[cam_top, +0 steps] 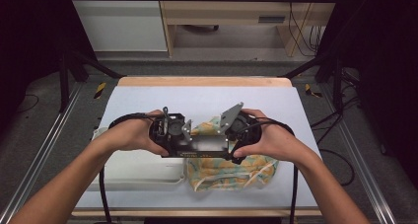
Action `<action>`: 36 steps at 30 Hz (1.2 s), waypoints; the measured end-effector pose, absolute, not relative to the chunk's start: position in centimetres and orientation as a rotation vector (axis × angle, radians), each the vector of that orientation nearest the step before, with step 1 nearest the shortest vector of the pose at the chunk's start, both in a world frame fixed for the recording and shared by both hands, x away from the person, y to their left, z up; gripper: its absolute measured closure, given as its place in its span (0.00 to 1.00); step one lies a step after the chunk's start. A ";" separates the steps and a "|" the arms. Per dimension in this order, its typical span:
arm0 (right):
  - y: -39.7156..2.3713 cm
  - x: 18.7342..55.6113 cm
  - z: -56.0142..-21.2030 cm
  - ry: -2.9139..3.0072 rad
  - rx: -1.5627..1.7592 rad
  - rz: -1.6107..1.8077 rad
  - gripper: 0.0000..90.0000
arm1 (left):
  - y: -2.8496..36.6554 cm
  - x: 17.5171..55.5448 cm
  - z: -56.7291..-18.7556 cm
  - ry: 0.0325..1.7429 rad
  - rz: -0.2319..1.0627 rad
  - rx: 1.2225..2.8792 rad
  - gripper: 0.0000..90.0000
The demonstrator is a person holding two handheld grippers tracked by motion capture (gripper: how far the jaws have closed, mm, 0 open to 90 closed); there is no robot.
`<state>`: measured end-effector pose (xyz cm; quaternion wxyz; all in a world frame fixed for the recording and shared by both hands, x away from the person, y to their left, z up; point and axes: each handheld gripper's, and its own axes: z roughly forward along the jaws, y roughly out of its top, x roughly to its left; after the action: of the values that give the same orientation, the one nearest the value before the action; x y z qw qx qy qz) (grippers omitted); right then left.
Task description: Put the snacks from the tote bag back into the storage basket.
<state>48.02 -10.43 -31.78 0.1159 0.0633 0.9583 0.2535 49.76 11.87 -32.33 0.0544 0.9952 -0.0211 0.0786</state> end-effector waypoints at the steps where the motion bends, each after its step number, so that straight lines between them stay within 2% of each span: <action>1: -11.1 47.9 -31.7 2.783 0.188 0.762 0.08 | 12.0 49.8 -32.3 -0.058 0.240 3.031 0.48; 7: -14.9 47.0 -31.9 2.685 0.331 0.778 0.09 | 12.8 50.0 -32.1 -0.018 0.253 3.038 0.48; 16: -20.4 46.9 -35.3 2.547 0.609 0.798 0.13 | 14.4 50.3 -31.4 0.013 0.249 3.040 0.48; 27: -23.8 46.0 -38.5 2.429 0.762 0.867 0.14 | 15.9 50.2 -30.8 0.036 0.268 3.041 0.48; 36: -26.3 45.4 -39.3 2.363 0.878 0.876 0.13 | 17.3 50.0 -30.2 0.045 0.285 3.046 0.48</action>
<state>45.44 -26.26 -39.35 0.2345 0.3198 0.8608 0.3190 49.95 17.27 -30.22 0.0411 0.9947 0.0146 0.0931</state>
